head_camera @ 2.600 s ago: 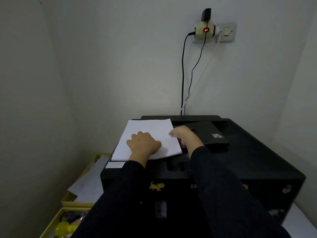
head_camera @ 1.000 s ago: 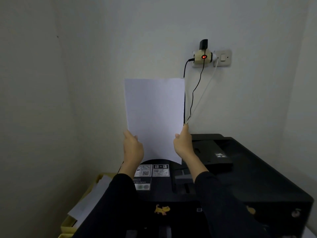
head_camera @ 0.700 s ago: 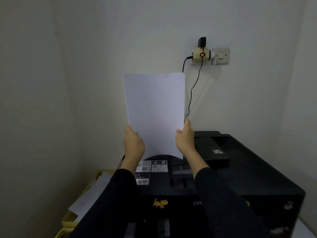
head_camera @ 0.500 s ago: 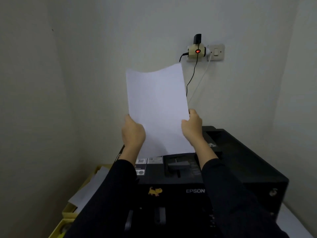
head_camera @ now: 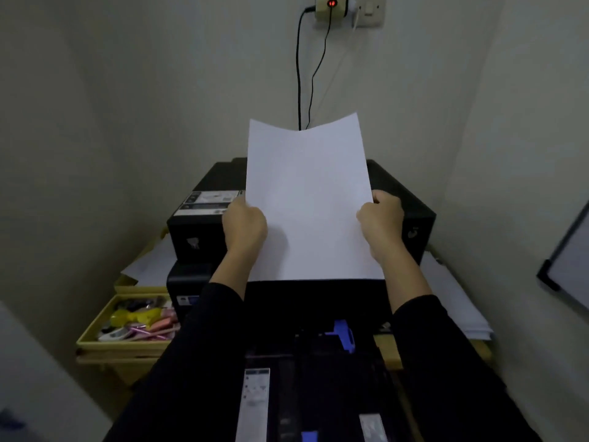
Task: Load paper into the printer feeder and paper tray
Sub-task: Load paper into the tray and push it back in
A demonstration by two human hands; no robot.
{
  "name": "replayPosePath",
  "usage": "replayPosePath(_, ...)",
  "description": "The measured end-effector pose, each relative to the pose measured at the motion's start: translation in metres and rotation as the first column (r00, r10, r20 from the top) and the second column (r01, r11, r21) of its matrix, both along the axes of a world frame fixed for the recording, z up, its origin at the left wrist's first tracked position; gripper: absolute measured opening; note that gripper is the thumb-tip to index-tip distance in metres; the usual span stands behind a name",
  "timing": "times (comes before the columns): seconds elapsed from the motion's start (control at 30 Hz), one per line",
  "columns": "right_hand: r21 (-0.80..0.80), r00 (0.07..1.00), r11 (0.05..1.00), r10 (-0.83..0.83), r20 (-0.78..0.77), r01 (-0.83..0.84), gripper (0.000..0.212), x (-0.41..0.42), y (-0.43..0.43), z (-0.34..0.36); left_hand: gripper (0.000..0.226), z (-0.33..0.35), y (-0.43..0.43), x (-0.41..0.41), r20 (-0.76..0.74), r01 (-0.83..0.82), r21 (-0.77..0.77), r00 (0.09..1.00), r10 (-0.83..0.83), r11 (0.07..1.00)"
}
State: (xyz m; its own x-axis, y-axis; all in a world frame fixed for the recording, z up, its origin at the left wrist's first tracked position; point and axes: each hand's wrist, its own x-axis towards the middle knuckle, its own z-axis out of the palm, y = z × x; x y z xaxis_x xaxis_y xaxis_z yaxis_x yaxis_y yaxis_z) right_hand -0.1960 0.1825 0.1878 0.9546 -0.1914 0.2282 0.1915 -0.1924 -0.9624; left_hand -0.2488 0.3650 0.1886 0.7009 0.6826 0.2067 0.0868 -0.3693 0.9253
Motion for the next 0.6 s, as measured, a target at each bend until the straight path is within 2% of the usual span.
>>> replayPosePath(0.1, 0.038, 0.999, 0.999, 0.002, -0.032, -0.001, 0.024, -0.033, -0.022, -0.038, 0.025, -0.036, -0.019, -0.033, 0.018, 0.046, -0.059, 0.999, -0.045, 0.997)
replayPosePath(0.37, 0.114, 0.993, 0.993, 0.008, -0.118, 0.006, 0.038, -0.105, -0.051, -0.141, 0.039, -0.141, -0.056, -0.106, 0.077, 0.065, -0.174, 0.996, -0.052, 0.983)
replayPosePath(0.5, 0.158, 0.966, 0.987, 0.061, -0.253, -0.021, 0.044, -0.132, -0.058, -0.192, 0.038, -0.191, -0.059, -0.133, -0.020, 0.028, -0.264, 0.999, -0.035, 0.964)
replayPosePath(0.6, 0.113, 0.919, 0.992, 0.089, -0.384, -0.049, 0.035, -0.143, -0.059, -0.222, 0.037, -0.225, -0.059, -0.150, -0.142, -0.035, -0.312, 0.990, -0.010, 0.949)
